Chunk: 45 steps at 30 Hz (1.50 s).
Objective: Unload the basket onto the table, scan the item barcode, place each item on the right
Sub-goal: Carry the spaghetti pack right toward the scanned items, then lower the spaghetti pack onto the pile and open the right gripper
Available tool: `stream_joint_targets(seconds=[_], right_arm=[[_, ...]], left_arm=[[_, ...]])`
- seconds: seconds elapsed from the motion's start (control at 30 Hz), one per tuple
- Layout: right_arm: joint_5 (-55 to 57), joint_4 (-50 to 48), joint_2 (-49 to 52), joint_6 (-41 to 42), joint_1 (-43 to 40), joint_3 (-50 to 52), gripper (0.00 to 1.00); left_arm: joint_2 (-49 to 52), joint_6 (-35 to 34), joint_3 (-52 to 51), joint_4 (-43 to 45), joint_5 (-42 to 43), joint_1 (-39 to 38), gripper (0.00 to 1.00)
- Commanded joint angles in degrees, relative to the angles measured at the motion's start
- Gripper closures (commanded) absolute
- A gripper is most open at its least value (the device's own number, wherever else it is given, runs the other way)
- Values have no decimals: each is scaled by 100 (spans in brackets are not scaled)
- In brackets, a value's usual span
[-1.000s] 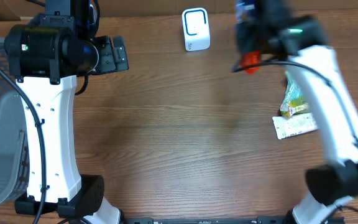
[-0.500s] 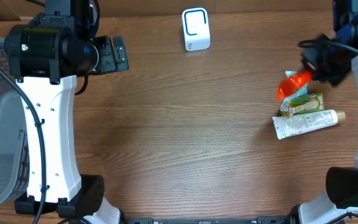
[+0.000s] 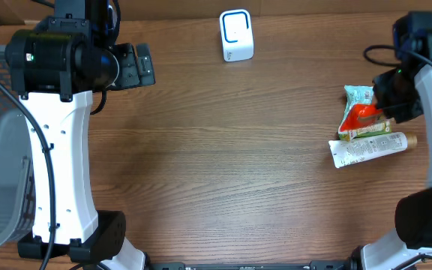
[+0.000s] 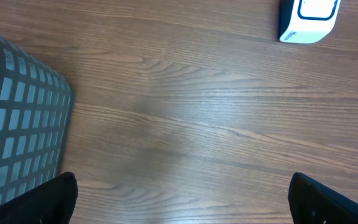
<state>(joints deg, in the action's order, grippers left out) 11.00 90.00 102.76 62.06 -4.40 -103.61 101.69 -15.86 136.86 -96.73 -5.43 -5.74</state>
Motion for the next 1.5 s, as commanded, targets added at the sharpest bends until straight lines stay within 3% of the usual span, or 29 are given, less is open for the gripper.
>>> stream_joint_targets(seconds=[0.0,0.4,0.6,0.73,0.77,1.0,1.2,1.33,1.47], right_arm=[[138,-387,-98,116,20,483,96],[352,-905,-98,-31,20,1432,95],[284,-1115,-98,-540,20,1429,86],[286,-1154,-98,-557,20,1429,76],[286,-1156,-98,-557,20,1429,68],[286,-1176,-98,-772,22,1429,44],[107,-1259,-101,-1329,22,1429,14],[-240,-1314,-107,-1829,26,1392,4],[-564,-1268,-175,-2328,57,1196,4]], left_arm=[[22,107,11,-7,-55,0,0],[22,107,11,-7,-55,0,0],[22,107,11,-7,-55,0,0],[22,107,11,-7,-52,0,1],[22,107,11,-7,-55,4,0],[22,107,11,-7,-55,9,0],[22,107,11,-7,-55,9,0],[22,107,11,-7,-55,9,0],[22,107,11,-7,-52,9,0]])
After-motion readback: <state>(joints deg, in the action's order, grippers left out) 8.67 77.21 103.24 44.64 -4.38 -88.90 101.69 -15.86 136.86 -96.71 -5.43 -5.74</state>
